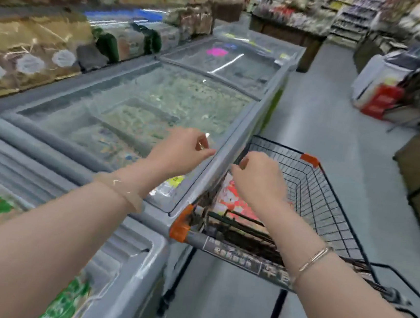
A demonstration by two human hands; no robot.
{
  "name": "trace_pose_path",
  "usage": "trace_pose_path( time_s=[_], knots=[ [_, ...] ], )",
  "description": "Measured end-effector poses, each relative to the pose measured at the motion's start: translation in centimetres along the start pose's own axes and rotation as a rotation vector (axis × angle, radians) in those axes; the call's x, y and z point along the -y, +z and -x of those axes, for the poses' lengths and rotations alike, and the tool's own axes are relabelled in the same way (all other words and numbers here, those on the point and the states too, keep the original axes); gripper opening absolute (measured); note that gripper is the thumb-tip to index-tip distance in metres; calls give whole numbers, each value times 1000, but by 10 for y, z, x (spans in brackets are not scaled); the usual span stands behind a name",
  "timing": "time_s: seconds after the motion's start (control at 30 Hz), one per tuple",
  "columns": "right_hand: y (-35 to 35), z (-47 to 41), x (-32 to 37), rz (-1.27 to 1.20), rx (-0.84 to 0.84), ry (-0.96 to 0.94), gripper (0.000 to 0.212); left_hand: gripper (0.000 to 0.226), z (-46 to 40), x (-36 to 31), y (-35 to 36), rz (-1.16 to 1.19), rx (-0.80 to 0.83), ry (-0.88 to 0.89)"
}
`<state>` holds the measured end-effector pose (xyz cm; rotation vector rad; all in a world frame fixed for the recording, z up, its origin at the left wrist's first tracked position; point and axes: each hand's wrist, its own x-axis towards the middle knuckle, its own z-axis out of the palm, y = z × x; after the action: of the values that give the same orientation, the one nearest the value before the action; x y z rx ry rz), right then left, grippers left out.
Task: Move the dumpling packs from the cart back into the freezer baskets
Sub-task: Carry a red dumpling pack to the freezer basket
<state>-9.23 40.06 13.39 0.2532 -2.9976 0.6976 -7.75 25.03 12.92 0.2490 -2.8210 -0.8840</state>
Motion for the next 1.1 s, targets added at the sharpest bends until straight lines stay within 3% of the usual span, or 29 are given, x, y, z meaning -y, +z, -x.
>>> trace_pose_path(
  time_s=[0.3, 0.43, 0.7, 0.87, 1.1],
  knots=[
    [15, -66, -128, -12, 29, 353, 29, 29, -71, -15, 99, -10, 287, -107],
    [40, -96, -180, -41, 150, 457, 37, 44, -97, -13, 144, -109, 369, -260],
    [93, -127, -235, -13, 415, 559, 47, 32, -120, -1, 213, -299, 606, -436],
    [109, -126, -243, -78, 526, 512, 40, 36, -121, 3, 234, -277, 651, -448],
    [121, -127, -255, -196, 562, 584, 32, 31, -128, 18, 249, -253, 554, -556]
  ],
)
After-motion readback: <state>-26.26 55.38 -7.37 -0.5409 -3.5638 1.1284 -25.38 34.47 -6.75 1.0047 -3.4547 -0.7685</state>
